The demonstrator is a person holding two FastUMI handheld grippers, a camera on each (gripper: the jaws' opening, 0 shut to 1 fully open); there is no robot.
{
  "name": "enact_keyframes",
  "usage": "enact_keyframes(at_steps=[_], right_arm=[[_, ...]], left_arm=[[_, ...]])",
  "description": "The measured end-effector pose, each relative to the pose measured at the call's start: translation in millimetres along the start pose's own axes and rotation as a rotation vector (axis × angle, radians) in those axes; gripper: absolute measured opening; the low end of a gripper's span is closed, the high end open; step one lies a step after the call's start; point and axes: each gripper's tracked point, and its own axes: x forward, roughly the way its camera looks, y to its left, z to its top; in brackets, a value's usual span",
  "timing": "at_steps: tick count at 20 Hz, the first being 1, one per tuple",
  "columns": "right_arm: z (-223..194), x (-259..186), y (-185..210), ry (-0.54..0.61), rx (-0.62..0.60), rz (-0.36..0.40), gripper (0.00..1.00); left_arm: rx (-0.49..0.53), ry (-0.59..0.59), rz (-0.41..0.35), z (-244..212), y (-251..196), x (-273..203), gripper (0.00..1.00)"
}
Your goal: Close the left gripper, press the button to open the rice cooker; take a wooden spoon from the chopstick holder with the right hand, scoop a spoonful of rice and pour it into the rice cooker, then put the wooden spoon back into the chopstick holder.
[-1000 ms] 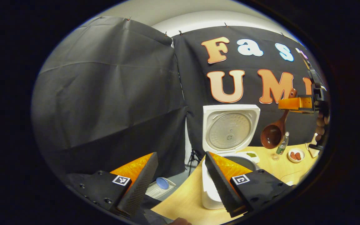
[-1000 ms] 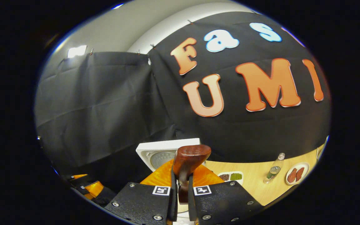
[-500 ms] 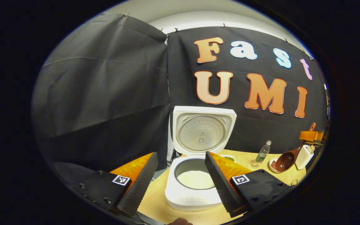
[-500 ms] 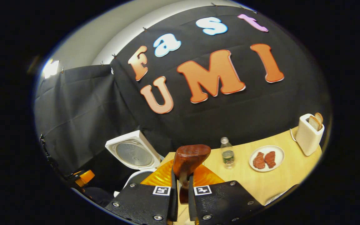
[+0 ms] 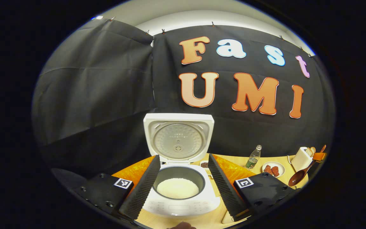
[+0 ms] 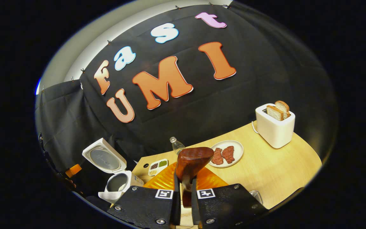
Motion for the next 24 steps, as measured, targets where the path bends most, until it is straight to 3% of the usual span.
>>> enact_keyframes(at_steps=[7, 13, 20, 24], right_arm=[[5, -25, -80, 0.009, 0.024, -0.082, 0.13], [-13, -27, -120, 0.016, 0.011, -0.093, 0.15], [-78, -16, -153, 0.116, 0.042, -0.097, 0.18], [-101, -11, -162, 0.149, 0.075, -0.109, 0.22]], left_arm=[[0.028, 0.006, -0.022, 3, -34, 7, 1.0], [0.051, -0.006, -0.02, 15, -52, 4, 1.0], [0.1, -0.007, -0.004, 27, -59, 1, 1.0], [0.056, -0.006, 0.002, 46, -55, 14, 1.0]])
